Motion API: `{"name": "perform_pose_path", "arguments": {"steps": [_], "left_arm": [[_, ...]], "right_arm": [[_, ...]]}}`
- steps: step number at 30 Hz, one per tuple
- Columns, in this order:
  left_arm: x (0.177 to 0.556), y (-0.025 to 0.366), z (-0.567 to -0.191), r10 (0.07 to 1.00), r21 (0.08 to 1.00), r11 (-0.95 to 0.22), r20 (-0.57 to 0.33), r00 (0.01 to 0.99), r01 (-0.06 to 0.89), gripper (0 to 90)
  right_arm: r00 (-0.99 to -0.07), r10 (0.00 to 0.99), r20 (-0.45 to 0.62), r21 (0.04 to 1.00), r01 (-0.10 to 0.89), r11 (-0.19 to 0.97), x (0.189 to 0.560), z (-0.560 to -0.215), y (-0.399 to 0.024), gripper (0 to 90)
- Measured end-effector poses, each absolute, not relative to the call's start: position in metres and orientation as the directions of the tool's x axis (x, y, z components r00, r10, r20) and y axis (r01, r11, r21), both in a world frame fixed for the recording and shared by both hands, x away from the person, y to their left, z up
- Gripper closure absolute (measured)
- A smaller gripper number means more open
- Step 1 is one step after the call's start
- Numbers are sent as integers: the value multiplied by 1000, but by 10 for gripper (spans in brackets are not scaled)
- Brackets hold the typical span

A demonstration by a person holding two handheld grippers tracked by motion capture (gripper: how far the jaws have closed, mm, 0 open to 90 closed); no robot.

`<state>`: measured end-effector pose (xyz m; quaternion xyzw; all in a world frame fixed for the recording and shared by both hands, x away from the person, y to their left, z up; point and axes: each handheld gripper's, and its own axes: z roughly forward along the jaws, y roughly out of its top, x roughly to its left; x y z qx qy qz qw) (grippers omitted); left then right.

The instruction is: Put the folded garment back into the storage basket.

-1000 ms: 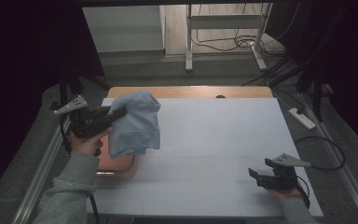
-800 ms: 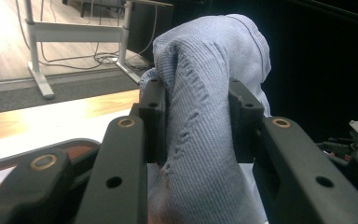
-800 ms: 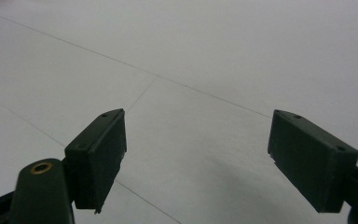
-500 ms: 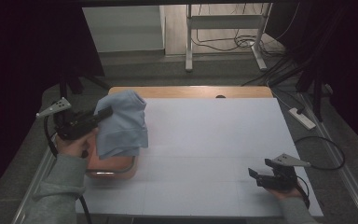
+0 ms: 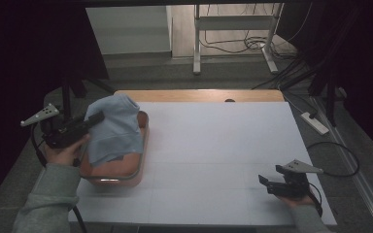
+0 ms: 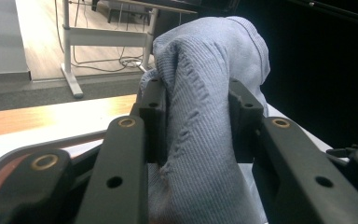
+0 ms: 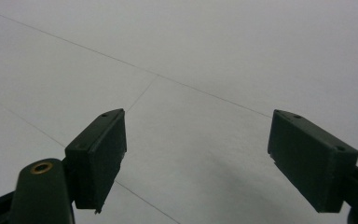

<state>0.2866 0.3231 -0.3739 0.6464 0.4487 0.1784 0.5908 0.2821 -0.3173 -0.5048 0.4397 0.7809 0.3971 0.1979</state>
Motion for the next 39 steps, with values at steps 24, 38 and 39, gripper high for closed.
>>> {"name": "perform_pose_path", "arguments": {"steps": [24, 38, 39], "left_arm": [[294, 331, -403, 808, 892, 104, -334, 486, 441, 655], [308, 336, -438, 826, 839, 97, -368, 426, 536, 653], [309, 336, -440, 829, 835, 95, -368, 422, 542, 653]], "right_arm": [[-534, 845, 42, 791, 534, 298, 283, -506, -317, 198], [-538, 842, 43, 791, 533, 301, 283, -506, -317, 198], [-540, 841, 42, 792, 531, 302, 283, -506, -317, 198]]}}
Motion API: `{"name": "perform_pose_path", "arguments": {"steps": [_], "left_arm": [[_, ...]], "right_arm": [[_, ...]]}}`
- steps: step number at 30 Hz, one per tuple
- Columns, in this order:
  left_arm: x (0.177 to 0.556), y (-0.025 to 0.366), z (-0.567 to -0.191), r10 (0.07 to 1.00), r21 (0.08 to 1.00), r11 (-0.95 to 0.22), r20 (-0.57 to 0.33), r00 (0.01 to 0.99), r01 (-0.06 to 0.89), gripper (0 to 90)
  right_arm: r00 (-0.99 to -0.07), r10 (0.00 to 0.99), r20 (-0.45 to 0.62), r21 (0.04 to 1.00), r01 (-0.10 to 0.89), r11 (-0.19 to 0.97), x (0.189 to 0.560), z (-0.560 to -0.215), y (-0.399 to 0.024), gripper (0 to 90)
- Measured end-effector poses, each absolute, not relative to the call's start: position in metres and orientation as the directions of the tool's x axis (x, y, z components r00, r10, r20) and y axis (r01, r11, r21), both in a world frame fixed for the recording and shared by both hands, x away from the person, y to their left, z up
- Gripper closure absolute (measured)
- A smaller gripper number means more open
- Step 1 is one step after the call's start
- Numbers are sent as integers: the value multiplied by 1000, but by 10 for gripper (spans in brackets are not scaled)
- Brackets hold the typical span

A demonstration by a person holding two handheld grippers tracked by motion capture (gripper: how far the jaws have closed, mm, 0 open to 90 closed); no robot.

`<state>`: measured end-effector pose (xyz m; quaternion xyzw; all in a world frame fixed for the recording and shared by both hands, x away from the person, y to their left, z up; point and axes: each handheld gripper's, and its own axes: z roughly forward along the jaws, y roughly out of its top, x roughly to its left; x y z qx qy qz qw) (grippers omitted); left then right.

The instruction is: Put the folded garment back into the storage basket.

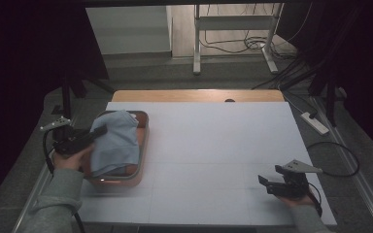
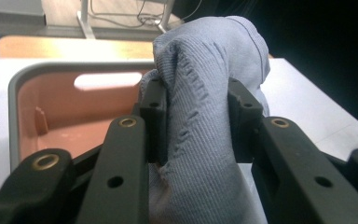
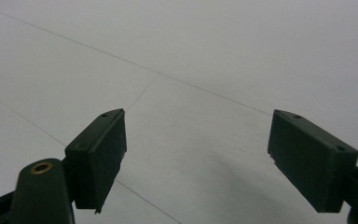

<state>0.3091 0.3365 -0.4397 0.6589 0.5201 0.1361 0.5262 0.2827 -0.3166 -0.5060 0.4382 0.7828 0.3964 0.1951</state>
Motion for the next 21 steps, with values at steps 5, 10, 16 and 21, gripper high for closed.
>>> {"name": "perform_pose_path", "arguments": {"steps": [5, 10, 16, 21], "left_arm": [[315, 336, -447, 839, 816, 80, -365, 404, 572, 652], [323, 334, -453, 847, 792, 57, -361, 390, 608, 647], [331, 332, -461, 866, 754, 31, -348, 359, 656, 642], [333, 332, -465, 876, 744, 37, -345, 336, 667, 622]], "right_arm": [[-540, 840, 42, 790, 533, 303, 283, -506, -317, 198], [-541, 840, 42, 791, 532, 304, 283, -506, -317, 198], [-543, 839, 43, 790, 533, 304, 283, -506, -317, 198], [-544, 838, 44, 787, 535, 306, 283, -507, -316, 199]]}}
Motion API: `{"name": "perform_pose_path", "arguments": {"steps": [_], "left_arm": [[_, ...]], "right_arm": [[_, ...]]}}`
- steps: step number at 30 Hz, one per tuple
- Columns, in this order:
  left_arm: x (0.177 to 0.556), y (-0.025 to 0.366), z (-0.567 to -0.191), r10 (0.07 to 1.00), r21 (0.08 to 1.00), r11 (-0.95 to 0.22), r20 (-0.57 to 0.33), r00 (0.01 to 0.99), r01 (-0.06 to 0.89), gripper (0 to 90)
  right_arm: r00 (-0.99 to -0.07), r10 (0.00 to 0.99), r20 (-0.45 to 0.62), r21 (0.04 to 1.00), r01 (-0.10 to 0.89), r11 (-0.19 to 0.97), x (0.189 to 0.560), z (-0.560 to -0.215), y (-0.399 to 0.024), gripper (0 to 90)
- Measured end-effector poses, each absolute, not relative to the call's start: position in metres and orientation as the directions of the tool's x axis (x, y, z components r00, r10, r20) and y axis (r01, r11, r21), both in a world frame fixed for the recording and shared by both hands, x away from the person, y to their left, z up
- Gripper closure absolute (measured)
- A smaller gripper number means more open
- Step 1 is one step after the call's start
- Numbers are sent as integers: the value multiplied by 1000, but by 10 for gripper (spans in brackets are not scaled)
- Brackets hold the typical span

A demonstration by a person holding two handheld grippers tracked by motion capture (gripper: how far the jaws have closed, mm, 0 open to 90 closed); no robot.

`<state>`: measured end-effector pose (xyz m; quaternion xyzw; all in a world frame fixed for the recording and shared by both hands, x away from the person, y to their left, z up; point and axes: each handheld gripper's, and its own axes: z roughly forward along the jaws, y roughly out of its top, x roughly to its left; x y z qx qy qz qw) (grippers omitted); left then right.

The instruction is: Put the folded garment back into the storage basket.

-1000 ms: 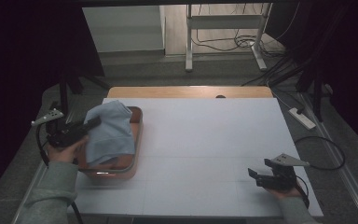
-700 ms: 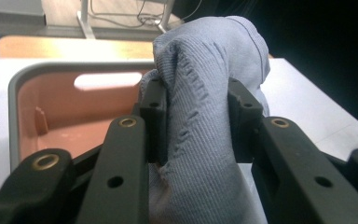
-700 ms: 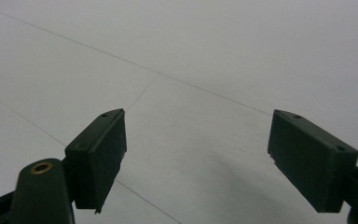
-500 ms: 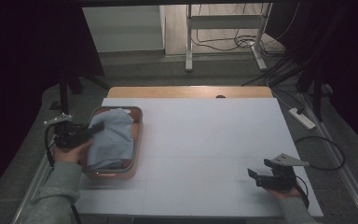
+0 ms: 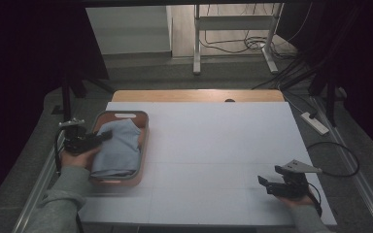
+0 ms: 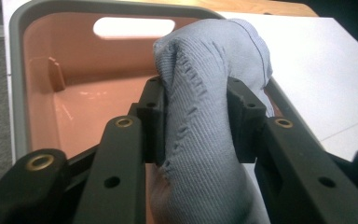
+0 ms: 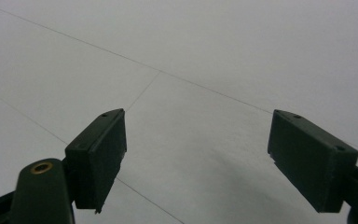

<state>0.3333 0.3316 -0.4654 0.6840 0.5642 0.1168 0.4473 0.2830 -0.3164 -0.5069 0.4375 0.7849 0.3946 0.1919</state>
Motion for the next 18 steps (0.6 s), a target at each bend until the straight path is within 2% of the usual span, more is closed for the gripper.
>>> {"name": "perform_pose_path", "arguments": {"steps": [4, 7, 11, 16, 18], "left_arm": [[334, 331, -467, 880, 740, 31, -339, 333, 671, 570], [334, 330, -467, 880, 738, 32, -341, 331, 674, 494], [332, 329, -466, 883, 742, 21, -329, 336, 670, 458], [329, 328, -457, 918, 763, 26, -274, 287, 645, 293], [326, 327, -451, 919, 777, 23, -264, 293, 629, 266]], "right_arm": [[-546, 837, 42, 785, 536, 310, 283, -507, -316, 199], [-546, 837, 43, 785, 537, 310, 283, -507, -316, 199], [-546, 837, 43, 785, 537, 310, 283, -507, -316, 199], [-548, 836, 43, 784, 537, 312, 283, -508, -316, 199], [-549, 835, 42, 784, 536, 313, 283, -508, -316, 199]]}}
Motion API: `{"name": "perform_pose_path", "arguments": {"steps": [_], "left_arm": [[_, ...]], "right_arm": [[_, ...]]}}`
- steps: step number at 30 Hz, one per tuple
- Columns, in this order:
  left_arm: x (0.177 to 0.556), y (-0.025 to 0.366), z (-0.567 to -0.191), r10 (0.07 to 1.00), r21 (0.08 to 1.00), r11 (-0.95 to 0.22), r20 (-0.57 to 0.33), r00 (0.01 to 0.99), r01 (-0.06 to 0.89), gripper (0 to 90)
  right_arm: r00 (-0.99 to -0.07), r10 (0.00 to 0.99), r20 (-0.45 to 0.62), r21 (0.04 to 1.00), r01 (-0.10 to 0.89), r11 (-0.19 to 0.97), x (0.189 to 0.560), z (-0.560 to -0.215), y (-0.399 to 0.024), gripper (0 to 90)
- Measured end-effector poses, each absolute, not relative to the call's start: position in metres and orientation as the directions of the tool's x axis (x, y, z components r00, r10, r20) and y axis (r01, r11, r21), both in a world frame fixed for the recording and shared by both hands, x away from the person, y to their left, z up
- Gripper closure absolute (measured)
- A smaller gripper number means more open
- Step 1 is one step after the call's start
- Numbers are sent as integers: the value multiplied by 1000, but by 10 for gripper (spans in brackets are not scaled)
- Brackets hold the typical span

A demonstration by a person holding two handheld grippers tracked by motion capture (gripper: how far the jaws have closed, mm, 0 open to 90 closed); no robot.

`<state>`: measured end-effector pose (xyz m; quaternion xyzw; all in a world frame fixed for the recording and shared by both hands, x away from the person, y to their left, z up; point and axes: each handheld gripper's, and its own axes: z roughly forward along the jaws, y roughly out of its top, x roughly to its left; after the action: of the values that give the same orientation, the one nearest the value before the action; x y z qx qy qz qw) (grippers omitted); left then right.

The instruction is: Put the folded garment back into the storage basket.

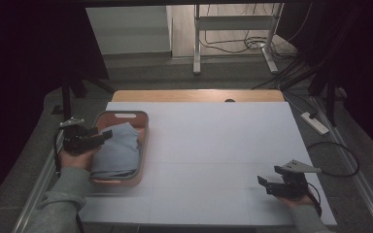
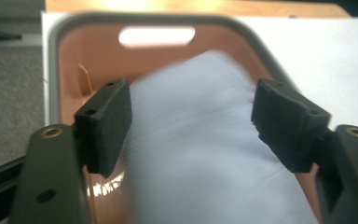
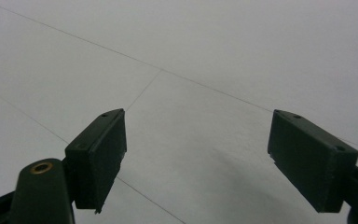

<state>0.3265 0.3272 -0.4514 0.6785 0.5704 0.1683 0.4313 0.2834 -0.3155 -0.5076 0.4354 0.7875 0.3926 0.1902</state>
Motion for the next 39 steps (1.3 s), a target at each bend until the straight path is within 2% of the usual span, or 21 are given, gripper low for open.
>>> {"name": "perform_pose_path", "arguments": {"steps": [6, 23, 39], "left_arm": [[319, 324, -440, 906, 806, 7, -256, 338, 592, 262], [313, 324, -444, 869, 805, 21, -308, 388, 592, 246], [285, 294, -443, 802, 829, -43, -304, 515, 558, 248]], "right_arm": [[-549, 835, 42, 784, 536, 313, 283, -508, -315, 199], [-551, 834, 40, 783, 535, 316, 283, -508, -315, 198], [-554, 831, 45, 788, 531, 311, 282, -506, -316, 199]]}}
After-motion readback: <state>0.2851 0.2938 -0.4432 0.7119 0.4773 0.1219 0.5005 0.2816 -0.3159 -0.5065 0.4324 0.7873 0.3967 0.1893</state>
